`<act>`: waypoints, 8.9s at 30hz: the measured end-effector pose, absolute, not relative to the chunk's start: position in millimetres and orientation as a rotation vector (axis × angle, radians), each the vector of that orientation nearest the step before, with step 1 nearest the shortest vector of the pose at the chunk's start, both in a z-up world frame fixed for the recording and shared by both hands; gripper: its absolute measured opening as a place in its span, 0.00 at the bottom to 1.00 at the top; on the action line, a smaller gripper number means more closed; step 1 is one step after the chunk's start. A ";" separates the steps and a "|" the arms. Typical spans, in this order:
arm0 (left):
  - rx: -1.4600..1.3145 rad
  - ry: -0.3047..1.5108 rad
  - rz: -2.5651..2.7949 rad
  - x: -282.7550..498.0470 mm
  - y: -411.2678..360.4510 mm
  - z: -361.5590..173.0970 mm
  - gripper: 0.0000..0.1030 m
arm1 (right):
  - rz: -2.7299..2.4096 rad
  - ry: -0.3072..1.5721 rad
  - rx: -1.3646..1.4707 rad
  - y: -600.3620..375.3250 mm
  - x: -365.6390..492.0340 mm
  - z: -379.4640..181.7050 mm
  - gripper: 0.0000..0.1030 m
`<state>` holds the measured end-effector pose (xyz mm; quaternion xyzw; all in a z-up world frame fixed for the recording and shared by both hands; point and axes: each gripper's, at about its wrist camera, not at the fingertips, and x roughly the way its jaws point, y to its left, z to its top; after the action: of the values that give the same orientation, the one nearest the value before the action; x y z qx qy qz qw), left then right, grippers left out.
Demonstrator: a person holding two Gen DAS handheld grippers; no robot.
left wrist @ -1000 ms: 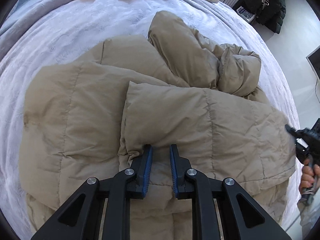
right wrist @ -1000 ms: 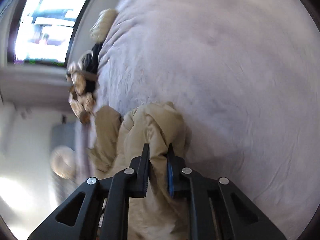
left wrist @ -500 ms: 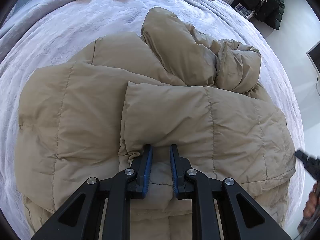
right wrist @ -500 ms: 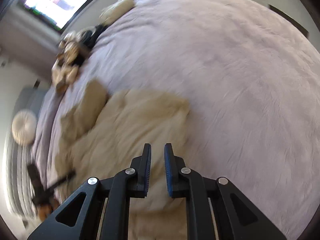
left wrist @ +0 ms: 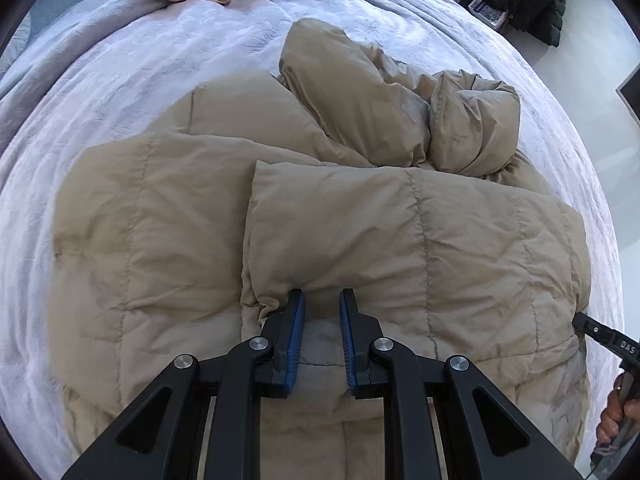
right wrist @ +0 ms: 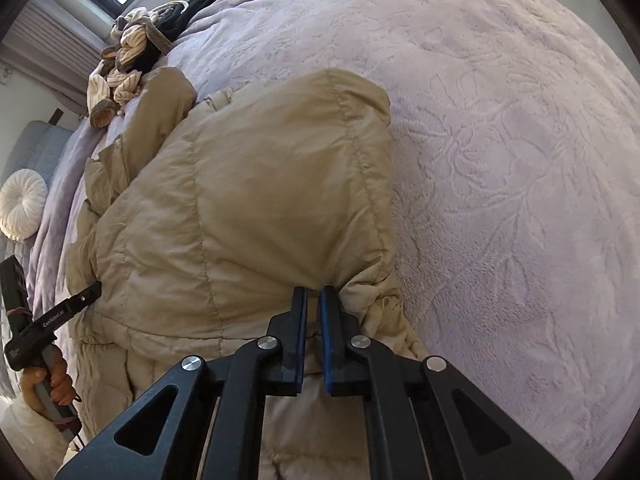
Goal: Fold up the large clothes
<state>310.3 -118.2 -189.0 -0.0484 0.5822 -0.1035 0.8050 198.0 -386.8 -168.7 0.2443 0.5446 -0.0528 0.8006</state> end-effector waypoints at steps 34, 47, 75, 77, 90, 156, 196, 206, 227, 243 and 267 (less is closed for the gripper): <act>-0.065 1.283 -0.081 184.2 -134.4 -113.3 1.00 | -0.070 1.208 0.544 -351.4 112.7 -99.5 0.91; -0.060 1.302 -0.038 140.1 -116.3 -96.5 1.00 | -0.075 1.184 0.530 -339.5 86.9 -80.1 1.00; -0.295 1.460 -0.023 -23.5 48.7 -139.2 1.00 | -0.148 1.274 0.920 -278.5 -54.0 -112.8 1.00; -0.366 1.481 -0.031 -33.1 60.0 -147.6 1.00 | -0.157 1.273 0.963 -279.1 -64.8 -118.5 1.00; -0.713 1.495 -0.138 -39.7 81.2 -195.3 1.00 | -0.232 1.240 1.212 -299.8 -116.3 -160.7 1.00; -0.638 1.122 -0.236 277.3 44.2 -78.8 0.10 | 0.166 1.101 1.062 -370.6 243.3 -96.6 0.09; -0.137 1.208 -0.012 387.9 18.2 -181.1 0.43 | -0.206 1.171 0.413 -376.3 308.3 -133.1 0.01; -0.163 1.239 0.005 424.1 20.2 -210.3 0.43 | -0.273 1.180 0.634 -417.2 348.1 -186.0 0.00; -0.235 1.217 0.096 354.6 55.0 -145.1 0.43 | -0.312 1.038 0.753 -414.4 282.2 -121.3 0.36; -0.249 1.270 0.029 237.2 12.3 -133.3 0.90 | -0.190 1.124 0.803 -333.0 156.0 -109.3 0.56; -0.281 1.362 0.057 214.0 20.7 -170.8 1.00 | -0.154 1.138 1.163 -321.4 105.0 -180.1 0.88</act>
<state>214.0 20.7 -170.8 -0.1296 0.6274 0.0262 0.7674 105.0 -321.4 -180.1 0.5188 0.5079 -0.0688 0.6843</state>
